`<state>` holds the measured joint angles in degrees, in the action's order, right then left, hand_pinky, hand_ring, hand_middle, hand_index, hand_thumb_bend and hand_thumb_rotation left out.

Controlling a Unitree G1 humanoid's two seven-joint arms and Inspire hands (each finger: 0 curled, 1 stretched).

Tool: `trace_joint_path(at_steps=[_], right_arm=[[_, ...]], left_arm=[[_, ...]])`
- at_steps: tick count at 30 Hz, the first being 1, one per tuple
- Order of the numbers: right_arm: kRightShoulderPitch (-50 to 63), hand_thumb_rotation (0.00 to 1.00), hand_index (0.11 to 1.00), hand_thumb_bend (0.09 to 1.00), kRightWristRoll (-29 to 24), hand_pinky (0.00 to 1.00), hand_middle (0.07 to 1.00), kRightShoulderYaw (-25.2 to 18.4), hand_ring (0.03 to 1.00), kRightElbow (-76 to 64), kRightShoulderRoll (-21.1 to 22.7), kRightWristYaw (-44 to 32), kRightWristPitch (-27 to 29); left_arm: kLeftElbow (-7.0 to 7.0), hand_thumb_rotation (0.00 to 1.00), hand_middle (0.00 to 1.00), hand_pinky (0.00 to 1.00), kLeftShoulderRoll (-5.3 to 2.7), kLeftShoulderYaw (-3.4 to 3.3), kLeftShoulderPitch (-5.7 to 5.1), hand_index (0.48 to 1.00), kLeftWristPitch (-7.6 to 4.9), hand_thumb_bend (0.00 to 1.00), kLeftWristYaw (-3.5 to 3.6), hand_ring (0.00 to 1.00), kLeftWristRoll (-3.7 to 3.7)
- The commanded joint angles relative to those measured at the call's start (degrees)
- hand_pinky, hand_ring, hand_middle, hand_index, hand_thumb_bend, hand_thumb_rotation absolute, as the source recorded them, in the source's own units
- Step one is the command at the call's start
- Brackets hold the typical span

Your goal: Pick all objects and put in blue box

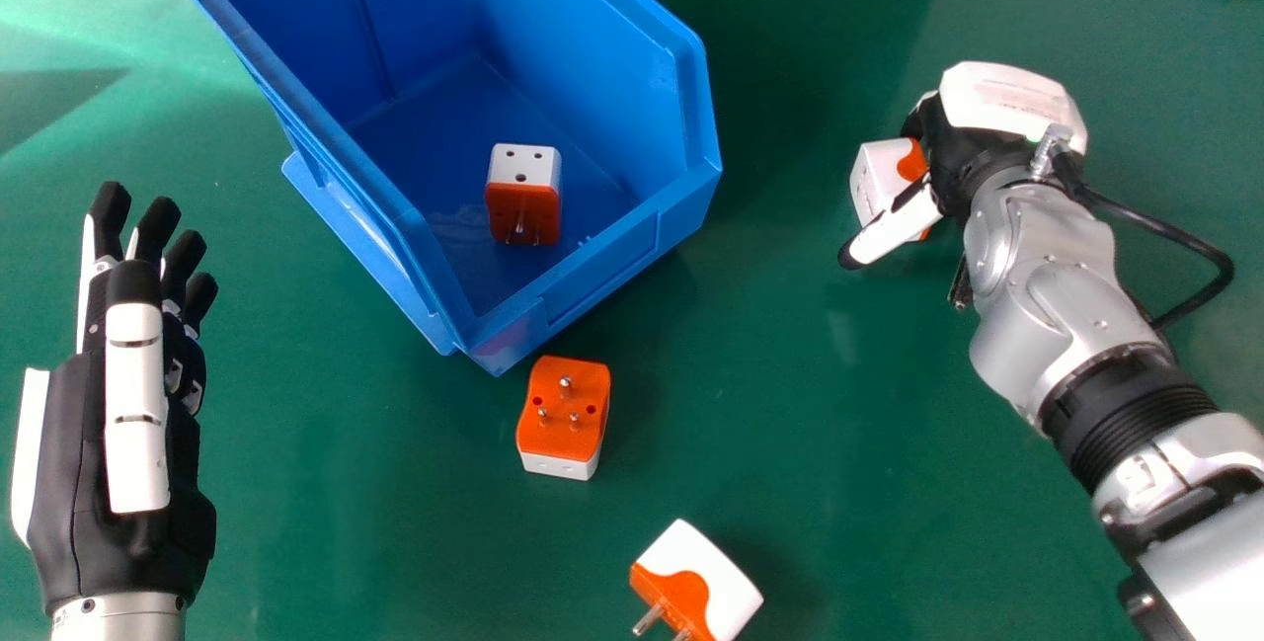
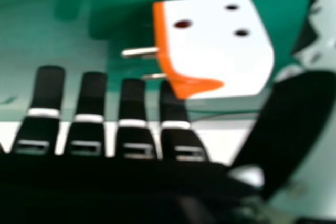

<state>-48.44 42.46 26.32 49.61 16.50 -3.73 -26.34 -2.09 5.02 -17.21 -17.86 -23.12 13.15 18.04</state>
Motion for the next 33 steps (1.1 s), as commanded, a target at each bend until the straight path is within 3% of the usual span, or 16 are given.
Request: trace_joint_path(at_steps=[1, 10, 13, 15, 18, 22, 25, 33], right_arm=[[-2.35, 0.30, 0.743, 0.813, -0.14, 0.61, 0.774, -0.39, 0.728, 0.04, 0.53, 1.03, 0.00], [-3.63, 0.30, 0.686, 0.810, -1.10, 0.53, 0.710, -0.44, 0.660, 2.34, 0.01, 1.93, 0.24], [-4.26, 0.29, 0.633, 0.811, -2.05, 0.45, 0.637, -0.55, 0.582, 4.20, -0.15, 2.39, 1.14], [-4.71, 0.29, 0.645, 0.809, -2.33, 0.42, 0.614, -0.44, 0.552, 5.54, -0.46, 2.80, 1.33], [-4.76, 0.28, 0.635, 0.809, -2.15, 0.40, 0.600, 0.01, 0.537, 7.02, -0.74, 4.75, 2.69], [-4.08, 0.24, 0.601, 0.805, -2.34, 0.36, 0.552, -0.24, 0.481, 8.31, -1.07, 9.71, 5.29], [-3.76, 0.13, 0.563, 0.667, -2.58, 0.29, 0.479, -0.38, 0.392, 9.30, -1.25, 12.69, 7.04], [-4.48, 0.04, 0.530, 0.569, -2.74, 0.21, 0.420, -0.10, 0.300, 12.04, -1.62, 14.72, 8.10]], left_arm=[[-1.23, 0.93, 0.97, 0.97, 0.10, -0.38, -0.48, 0.996, -0.78, 0.47, 0.10, 0.96, 0.07], [-1.34, 0.93, 0.98, 0.98, 0.09, -0.45, -0.64, 1.000, -0.65, 0.47, 0.32, 0.97, 0.50], [-1.51, 0.94, 0.98, 0.98, 0.07, -0.54, -0.77, 1.000, -0.59, 0.46, 0.21, 0.97, 0.37], [-1.59, 0.94, 0.98, 0.98, 0.09, -0.59, -0.80, 0.999, -0.51, 0.47, 0.20, 0.96, 0.44], [-1.97, 0.94, 0.98, 0.97, 0.12, -0.59, -0.99, 0.999, -0.32, 0.47, -0.09, 0.96, 0.14], [-2.74, 0.94, 0.97, 0.97, 0.14, -0.50, -1.47, 0.999, -0.01, 0.46, -0.19, 0.96, 0.33], [-3.49, 0.95, 0.97, 0.98, -0.02, -0.54, -1.93, 0.998, 0.40, 0.46, -0.65, 0.96, 0.20], [-3.93, 0.95, 0.97, 0.98, -0.13, -0.38, -2.43, 0.992, 0.41, 0.46, -1.15, 0.96, -0.10]])
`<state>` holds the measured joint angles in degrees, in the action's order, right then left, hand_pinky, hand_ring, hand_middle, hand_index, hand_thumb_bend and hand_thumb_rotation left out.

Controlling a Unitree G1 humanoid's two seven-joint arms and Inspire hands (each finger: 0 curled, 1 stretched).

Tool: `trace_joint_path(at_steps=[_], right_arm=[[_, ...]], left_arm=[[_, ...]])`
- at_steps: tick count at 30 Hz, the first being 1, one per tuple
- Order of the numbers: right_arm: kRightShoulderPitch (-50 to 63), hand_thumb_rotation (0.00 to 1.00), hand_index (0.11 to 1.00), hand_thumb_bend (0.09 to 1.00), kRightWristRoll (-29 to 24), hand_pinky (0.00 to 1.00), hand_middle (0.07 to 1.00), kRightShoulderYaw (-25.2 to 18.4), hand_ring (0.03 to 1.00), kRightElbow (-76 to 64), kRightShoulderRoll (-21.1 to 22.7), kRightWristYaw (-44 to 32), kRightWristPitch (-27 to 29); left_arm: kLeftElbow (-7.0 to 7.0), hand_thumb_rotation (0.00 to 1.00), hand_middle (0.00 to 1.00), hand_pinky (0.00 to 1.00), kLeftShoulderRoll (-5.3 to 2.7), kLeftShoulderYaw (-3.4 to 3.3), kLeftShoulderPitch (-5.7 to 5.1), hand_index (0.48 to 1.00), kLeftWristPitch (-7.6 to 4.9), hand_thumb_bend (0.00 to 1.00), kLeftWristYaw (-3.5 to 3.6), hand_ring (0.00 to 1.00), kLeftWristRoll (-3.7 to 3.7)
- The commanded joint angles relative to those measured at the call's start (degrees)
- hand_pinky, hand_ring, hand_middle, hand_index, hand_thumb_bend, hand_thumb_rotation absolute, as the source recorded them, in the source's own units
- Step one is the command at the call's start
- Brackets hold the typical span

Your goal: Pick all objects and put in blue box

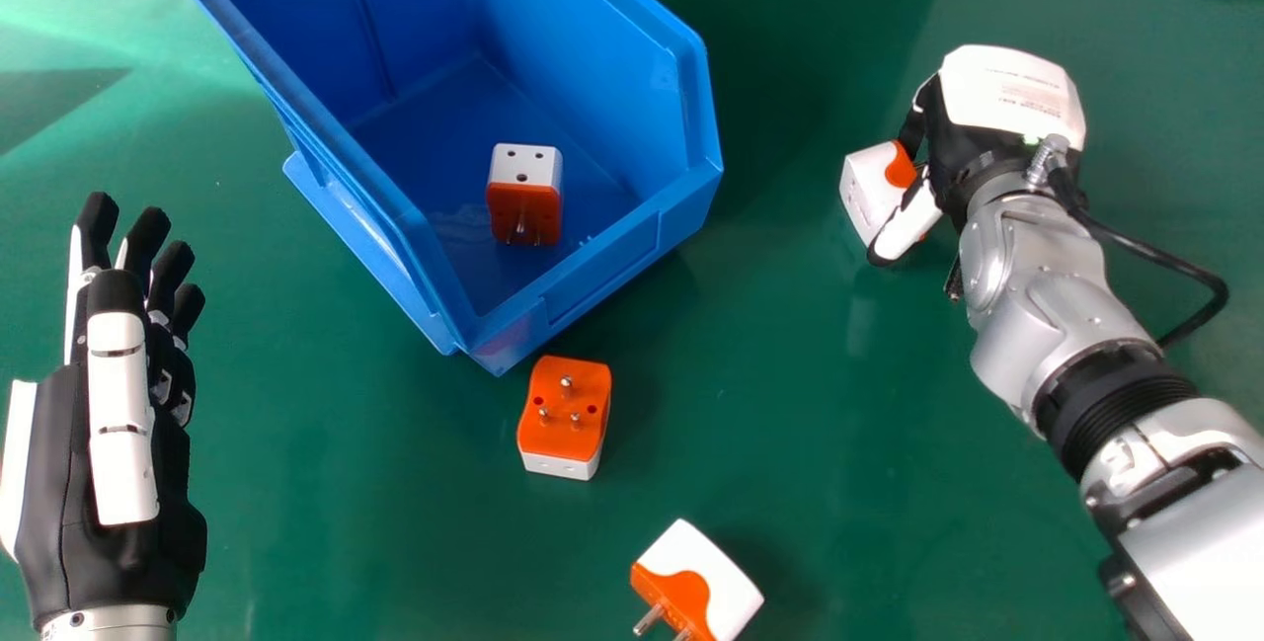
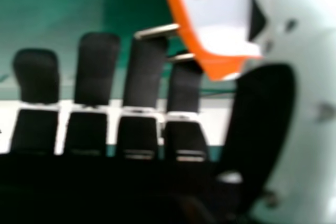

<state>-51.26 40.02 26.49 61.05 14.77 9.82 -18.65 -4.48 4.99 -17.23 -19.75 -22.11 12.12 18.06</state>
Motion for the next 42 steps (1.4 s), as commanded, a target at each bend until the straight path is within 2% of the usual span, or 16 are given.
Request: trace_joint_path(at_steps=[1, 11, 14, 19, 23, 25, 27, 31, 37, 42], right_arm=[[-1.54, 0.04, 0.530, 0.569, -0.13, 0.21, 0.420, -0.15, 0.300, 0.83, 0.13, 2.01, 0.71], [-1.51, 0.01, 0.498, 0.535, 0.28, 0.18, 0.450, 0.57, 0.257, 2.49, -0.02, 4.08, 1.28], [-1.29, 0.00, 0.491, 0.531, 0.14, 0.17, 0.460, 0.44, 0.245, 2.30, 0.10, 4.54, 1.63], [-1.24, 0.00, 0.487, 0.529, -0.35, 0.16, 0.465, -0.06, 0.230, 2.11, 0.05, 4.42, 1.46], [-0.87, 0.00, 0.485, 0.528, -0.17, 0.15, 0.467, -0.05, 0.222, 1.76, 0.28, 5.25, 1.97], [-0.82, 0.00, 0.485, 0.527, -0.19, 0.16, 0.468, -0.13, 0.224, 1.56, 0.25, 5.50, 1.85], [-1.04, 0.00, 0.485, 0.527, -0.31, 0.16, 0.469, -0.21, 0.226, 1.64, 0.10, 5.19, 1.48], [-1.63, 0.00, 0.483, 0.528, -1.12, 0.15, 0.469, -0.84, 0.218, 1.70, -0.26, 3.72, 0.90], [-2.27, 0.00, 0.499, 0.525, -1.91, 0.17, 0.445, -0.87, 0.244, 1.59, -0.17, 0.91, 0.12], [-2.63, 0.00, 0.511, 0.523, -2.17, 0.19, 0.433, -1.10, 0.267, 1.32, -0.01, -0.98, -0.29]], left_arm=[[-1.51, 0.95, 0.97, 0.98, -0.15, -0.34, -0.53, 0.992, -0.69, 0.46, -0.14, 0.96, -0.13], [-1.53, 0.95, 0.96, 0.98, -0.12, -0.38, -0.58, 0.993, -0.61, 0.46, 0.03, 0.96, 0.22], [-1.71, 0.94, 0.96, 0.98, -0.04, -0.35, -0.63, 0.992, -0.51, 0.46, -0.11, 0.96, -0.13], [-1.79, 0.94, 0.96, 0.98, 0.00, -0.36, -0.52, 0.990, -0.33, 0.46, -0.23, 0.95, -0.13], [-1.93, 0.94, 0.96, 0.98, 0.07, -0.39, -0.52, 0.989, -0.22, 0.46, -0.52, 0.95, -0.46], [-1.90, 0.94, 0.96, 0.97, 0.08, -0.37, -0.47, 0.987, -0.18, 0.46, -0.36, 0.95, -0.17], [-1.97, 0.94, 0.96, 0.98, 0.11, -0.33, -0.49, 0.986, -0.05, 0.46, -0.28, 0.95, -0.04], [-2.40, 0.94, 0.96, 0.98, 0.10, -0.31, -0.54, 0.987, 0.44, 0.47, -0.64, 0.96, -0.32], [-2.74, 0.94, 0.96, 0.98, 0.10, -0.37, -0.68, 0.987, 0.83, 0.47, -0.48, 0.96, -0.10], [-2.80, 0.94, 0.96, 0.98, -0.03, -0.29, -0.76, 0.987, 0.58, 0.47, -0.46, 0.96, -0.32]])
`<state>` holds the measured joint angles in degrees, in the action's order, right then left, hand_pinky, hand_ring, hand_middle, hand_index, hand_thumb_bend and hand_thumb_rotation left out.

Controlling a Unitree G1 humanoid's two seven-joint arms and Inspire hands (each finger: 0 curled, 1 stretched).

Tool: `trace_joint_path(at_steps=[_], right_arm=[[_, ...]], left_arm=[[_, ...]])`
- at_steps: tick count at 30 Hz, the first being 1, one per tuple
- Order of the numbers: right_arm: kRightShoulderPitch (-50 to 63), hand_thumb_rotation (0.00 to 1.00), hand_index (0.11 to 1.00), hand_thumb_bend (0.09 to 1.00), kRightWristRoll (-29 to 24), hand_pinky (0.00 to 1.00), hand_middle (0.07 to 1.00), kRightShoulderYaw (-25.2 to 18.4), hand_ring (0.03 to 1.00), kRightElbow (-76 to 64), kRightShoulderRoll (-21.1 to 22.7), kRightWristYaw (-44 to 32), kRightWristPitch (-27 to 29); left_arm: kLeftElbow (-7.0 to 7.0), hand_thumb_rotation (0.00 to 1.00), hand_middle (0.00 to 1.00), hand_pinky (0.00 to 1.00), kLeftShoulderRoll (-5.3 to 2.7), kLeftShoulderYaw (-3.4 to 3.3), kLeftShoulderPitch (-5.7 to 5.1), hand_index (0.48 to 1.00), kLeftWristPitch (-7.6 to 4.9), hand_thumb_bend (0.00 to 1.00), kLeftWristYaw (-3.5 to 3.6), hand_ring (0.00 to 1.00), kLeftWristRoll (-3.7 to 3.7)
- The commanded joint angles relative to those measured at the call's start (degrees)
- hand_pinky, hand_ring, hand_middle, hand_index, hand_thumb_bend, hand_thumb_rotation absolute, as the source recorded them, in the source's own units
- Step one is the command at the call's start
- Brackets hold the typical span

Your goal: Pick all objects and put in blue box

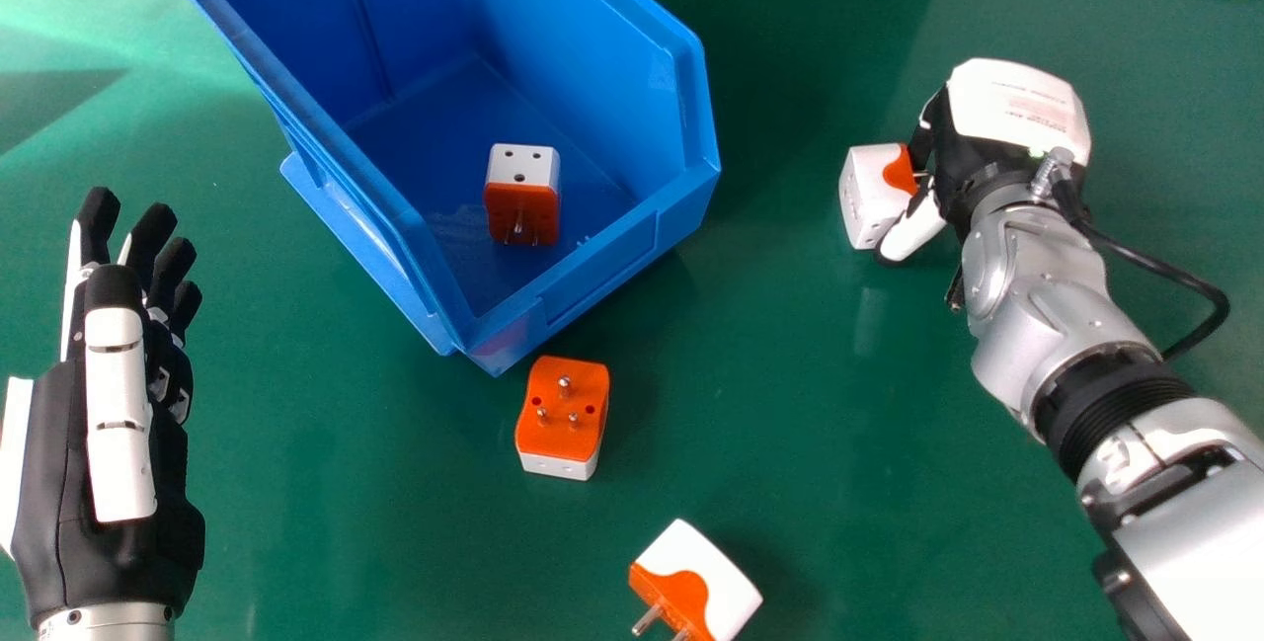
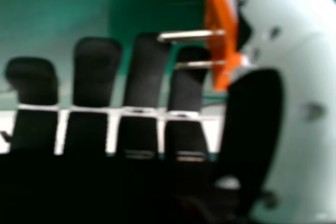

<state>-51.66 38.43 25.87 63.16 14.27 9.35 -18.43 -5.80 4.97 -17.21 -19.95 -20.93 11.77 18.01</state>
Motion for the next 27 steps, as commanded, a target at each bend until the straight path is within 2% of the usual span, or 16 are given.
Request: trace_joint_path(at_steps=[1, 9, 13, 21, 22, 23, 24, 26, 27], right_arm=[[-2.30, 0.00, 0.516, 0.523, -0.50, 0.20, 0.432, -0.41, 0.282, -0.86, 0.52, -0.85, -0.61], [-2.88, 0.01, 0.517, 0.523, 0.06, 0.21, 0.439, 0.23, 0.298, -0.96, 0.44, -3.07, -1.90], [-3.05, 0.01, 0.511, 0.525, -0.41, 0.21, 0.446, -0.08, 0.295, -1.24, 0.39, -3.66, -2.19], [-3.87, 0.00, 0.549, 0.548, -0.39, 0.22, 0.466, 0.09, 0.312, -0.13, -0.03, -4.38, -3.32], [-3.74, 0.06, 0.544, 0.605, -0.24, 0.22, 0.462, 0.21, 0.320, -0.36, 0.07, -4.06, -3.03], [-3.59, 0.06, 0.544, 0.605, -0.02, 0.22, 0.462, 0.39, 0.320, -0.64, 0.17, -3.75, -2.89], [-3.48, 0.12, 0.549, 0.655, 0.22, 0.23, 0.466, 0.60, 0.331, -0.91, 0.23, -3.56, -2.92], [-3.56, 0.12, 0.549, 0.655, -0.21, 0.23, 0.466, 0.20, 0.331, -1.12, 0.05, -3.62, -3.55], [-3.56, 0.16, 0.563, 0.700, -0.26, 0.25, 0.484, 0.17, 0.359, -1.21, 0.00, -3.63, -3.75]], left_arm=[[-1.33, 0.94, 0.96, 0.98, 0.02, -0.31, -0.50, 0.987, -0.68, 0.47, 0.01, 0.96, -0.21], [-1.07, 0.94, 0.96, 0.98, -0.26, -0.18, -0.43, 0.991, -0.77, 0.46, 0.46, 0.96, 0.43], [-0.99, 0.94, 0.96, 0.98, -0.29, -0.28, -0.43, 0.992, -1.02, 0.46, 0.29, 0.96, 0.05], [-1.05, 0.94, 0.96, 0.98, -0.27, -0.35, -0.55, 0.991, -0.98, 0.46, 0.28, 0.96, 0.08], [-1.04, 0.94, 0.96, 0.98, -0.22, -0.35, -0.57, 0.992, -1.02, 0.46, 0.28, 0.96, -0.03], [-1.05, 0.94, 0.96, 0.98, -0.21, -0.36, -0.58, 0.992, -1.03, 0.46, 0.24, 0.96, -0.11], [-1.08, 0.94, 0.96, 0.98, -0.21, -0.37, -0.59, 0.992, -0.98, 0.46, 0.15, 0.96, -0.19], [-1.15, 0.94, 0.96, 0.98, -0.27, -0.38, -0.55, 0.992, -0.87, 0.46, -0.04, 0.96, -0.26], [-1.10, 0.95, 0.96, 0.98, -0.28, -0.37, -0.51, 0.992, -0.95, 0.45, -0.04, 0.96, -0.28]])
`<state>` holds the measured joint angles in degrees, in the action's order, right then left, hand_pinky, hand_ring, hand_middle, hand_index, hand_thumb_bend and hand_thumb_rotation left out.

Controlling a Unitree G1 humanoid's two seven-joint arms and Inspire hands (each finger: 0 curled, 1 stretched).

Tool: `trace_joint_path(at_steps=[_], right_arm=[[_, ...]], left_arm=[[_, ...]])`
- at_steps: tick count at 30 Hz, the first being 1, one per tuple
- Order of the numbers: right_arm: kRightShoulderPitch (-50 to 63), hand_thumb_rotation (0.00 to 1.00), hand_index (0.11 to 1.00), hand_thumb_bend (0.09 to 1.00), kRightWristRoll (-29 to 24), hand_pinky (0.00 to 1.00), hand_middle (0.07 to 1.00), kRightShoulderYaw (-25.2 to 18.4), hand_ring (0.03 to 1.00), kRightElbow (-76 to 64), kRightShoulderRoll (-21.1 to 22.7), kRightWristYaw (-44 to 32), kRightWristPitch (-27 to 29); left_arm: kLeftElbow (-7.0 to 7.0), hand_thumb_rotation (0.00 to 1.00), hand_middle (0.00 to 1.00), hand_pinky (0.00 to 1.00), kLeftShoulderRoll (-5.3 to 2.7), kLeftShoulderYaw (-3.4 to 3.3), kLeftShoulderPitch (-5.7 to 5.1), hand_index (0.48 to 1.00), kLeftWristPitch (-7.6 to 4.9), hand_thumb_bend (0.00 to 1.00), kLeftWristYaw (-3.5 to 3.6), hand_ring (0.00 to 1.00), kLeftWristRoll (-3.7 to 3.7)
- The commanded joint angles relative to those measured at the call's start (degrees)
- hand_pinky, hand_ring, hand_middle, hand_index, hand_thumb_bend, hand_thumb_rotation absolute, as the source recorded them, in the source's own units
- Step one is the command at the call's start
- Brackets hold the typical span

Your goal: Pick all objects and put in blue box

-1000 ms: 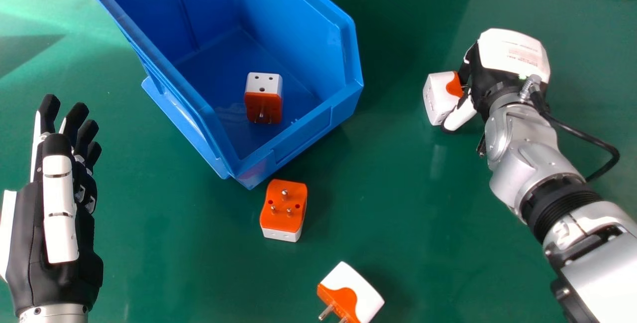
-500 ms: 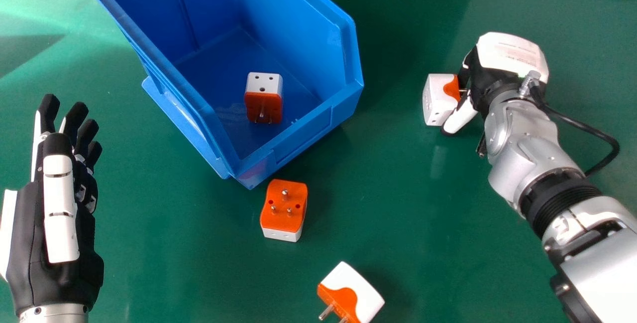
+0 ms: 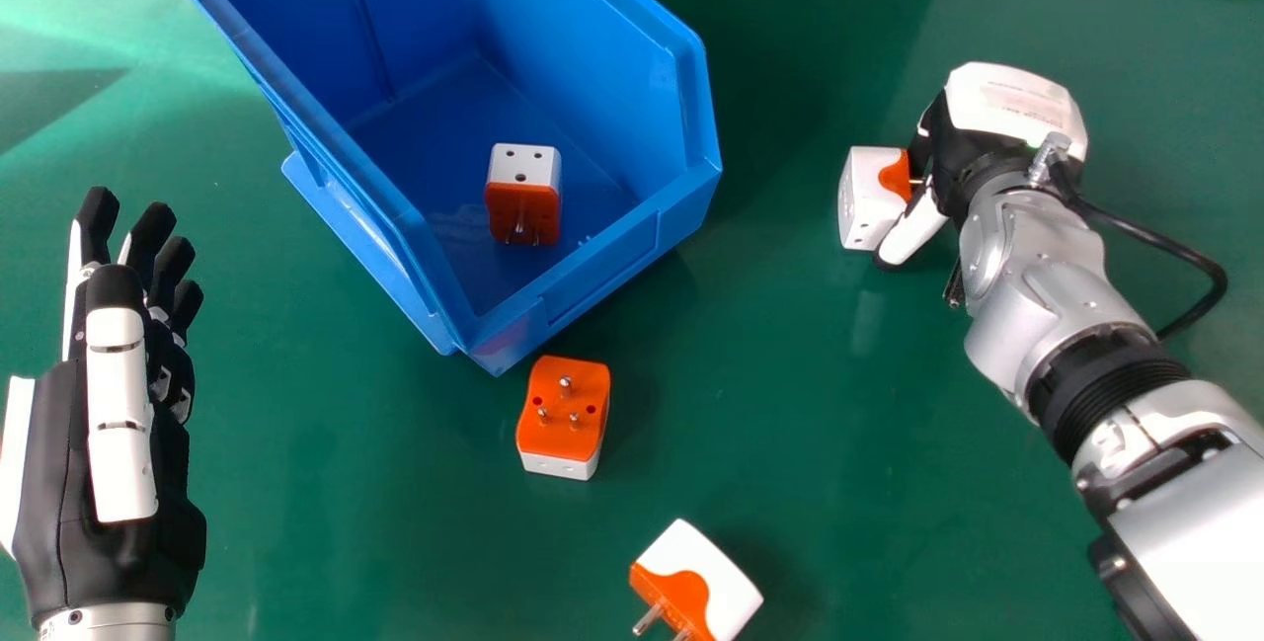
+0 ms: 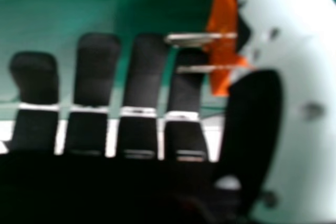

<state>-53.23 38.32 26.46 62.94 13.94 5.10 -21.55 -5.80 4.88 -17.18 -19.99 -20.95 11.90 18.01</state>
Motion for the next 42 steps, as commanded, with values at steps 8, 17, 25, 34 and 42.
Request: trace_joint_path(at_steps=[8, 17, 25, 34, 42], right_arm=[[-1.92, 0.27, 0.742, 0.800, 0.00, 0.31, 0.600, 0.10, 0.471, -2.07, 0.63, -0.19, -0.77], [-2.42, 0.35, 0.880, 0.860, 0.65, 0.48, 0.779, 0.70, 0.657, -2.74, 0.61, -1.19, -1.42], [-2.41, 0.38, 0.909, 0.870, 1.68, 0.54, 0.834, 1.89, 0.725, -4.07, 0.94, -1.21, -0.96], [-2.04, 0.41, 0.911, 0.874, 1.66, 0.52, 0.823, 3.36, 0.709, -5.27, 1.33, -3.19, -0.48], [-1.35, 0.39, 0.892, 0.874, 2.00, 0.48, 0.785, 4.19, 0.667, -4.57, 0.91, -1.77, 1.11]], left_arm=[[-0.91, 0.95, 0.96, 0.98, -0.17, -0.31, -0.29, 0.991, -1.05, 0.45, -0.21, 0.96, -0.46], [-0.55, 0.95, 0.96, 0.98, -0.26, -0.28, -0.01, 0.993, -1.14, 0.45, -0.27, 0.96, -0.45], [-0.77, 0.95, 0.96, 0.98, -0.52, -0.11, 0.06, 0.994, -1.09, 0.45, -0.42, 0.96, -0.52], [-1.13, 0.94, 0.96, 0.98, -0.51, -0.22, -0.30, 0.989, -0.87, 0.45, -0.06, 0.95, -0.18], [-0.93, 0.94, 0.96, 0.99, -0.45, -0.37, -0.27, 0.994, -1.08, 0.46, 0.29, 0.96, 0.20]])
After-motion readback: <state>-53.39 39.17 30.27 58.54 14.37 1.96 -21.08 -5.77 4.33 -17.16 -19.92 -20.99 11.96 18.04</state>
